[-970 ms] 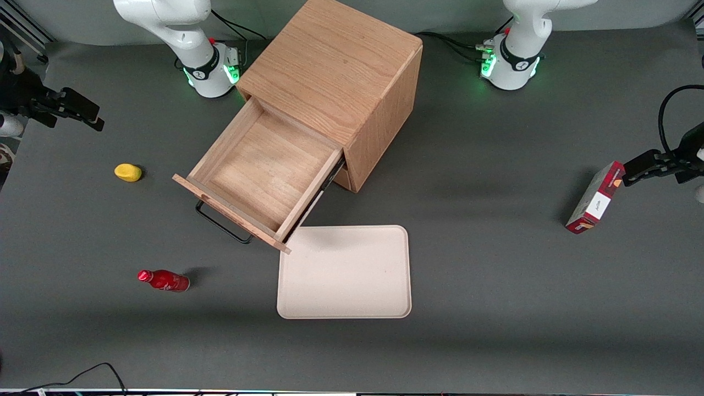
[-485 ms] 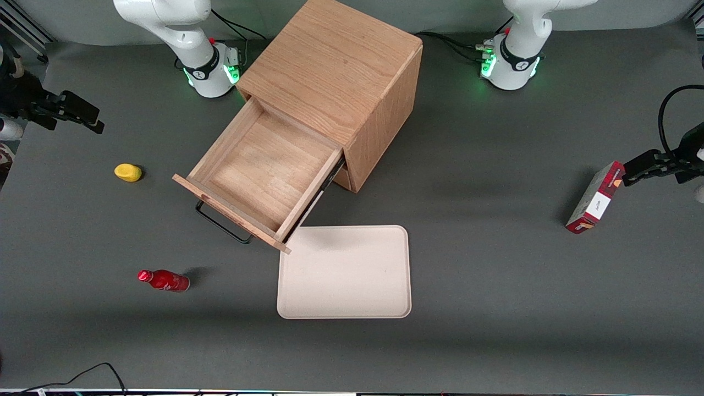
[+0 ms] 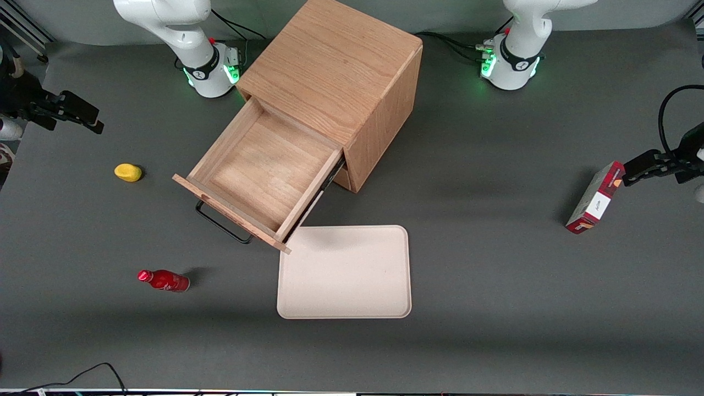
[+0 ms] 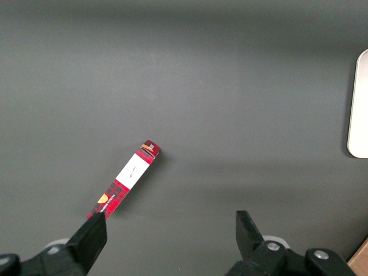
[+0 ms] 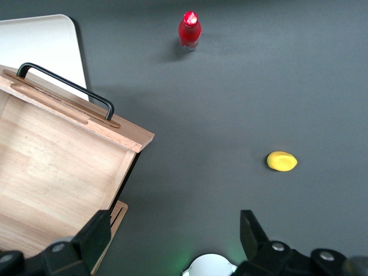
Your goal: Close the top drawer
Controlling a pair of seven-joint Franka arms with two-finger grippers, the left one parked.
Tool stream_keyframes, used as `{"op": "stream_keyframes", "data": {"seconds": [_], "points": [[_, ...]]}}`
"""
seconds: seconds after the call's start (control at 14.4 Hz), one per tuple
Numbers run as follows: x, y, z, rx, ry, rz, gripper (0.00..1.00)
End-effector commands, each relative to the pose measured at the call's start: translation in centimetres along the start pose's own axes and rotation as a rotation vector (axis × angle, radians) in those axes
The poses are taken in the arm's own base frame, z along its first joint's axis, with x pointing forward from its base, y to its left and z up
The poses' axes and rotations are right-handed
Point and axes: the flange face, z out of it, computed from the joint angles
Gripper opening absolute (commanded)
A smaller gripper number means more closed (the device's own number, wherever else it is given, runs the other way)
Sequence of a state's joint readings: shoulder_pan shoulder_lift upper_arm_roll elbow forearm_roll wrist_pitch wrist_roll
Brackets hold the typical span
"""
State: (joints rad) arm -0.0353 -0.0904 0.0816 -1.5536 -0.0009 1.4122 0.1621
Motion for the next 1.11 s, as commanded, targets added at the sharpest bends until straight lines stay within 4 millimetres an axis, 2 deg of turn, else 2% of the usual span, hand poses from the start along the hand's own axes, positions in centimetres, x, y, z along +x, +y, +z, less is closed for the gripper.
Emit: {"op": "stream_keyframes", "data": {"seconds": [0.0, 0.21, 0.42, 0.49, 0.62, 1.04], "points": [[1.4, -1.7, -1.2, 0.017, 0.013, -0.046, 1.0], [2.9, -5.5, -1.6, 0.03, 0.025, -0.104, 1.0], [5.7, -9.3, -1.3, 0.048, 0.006, -0.171, 1.0], [6.3, -9.8, -1.2, 0.054, 0.003, -0.18, 1.0], [6.4, -10.4, -1.0, 0.056, 0.0, -0.19, 1.0], [5.8, -10.4, -1.8, 0.066, 0.012, -0.208, 1.0]]}}
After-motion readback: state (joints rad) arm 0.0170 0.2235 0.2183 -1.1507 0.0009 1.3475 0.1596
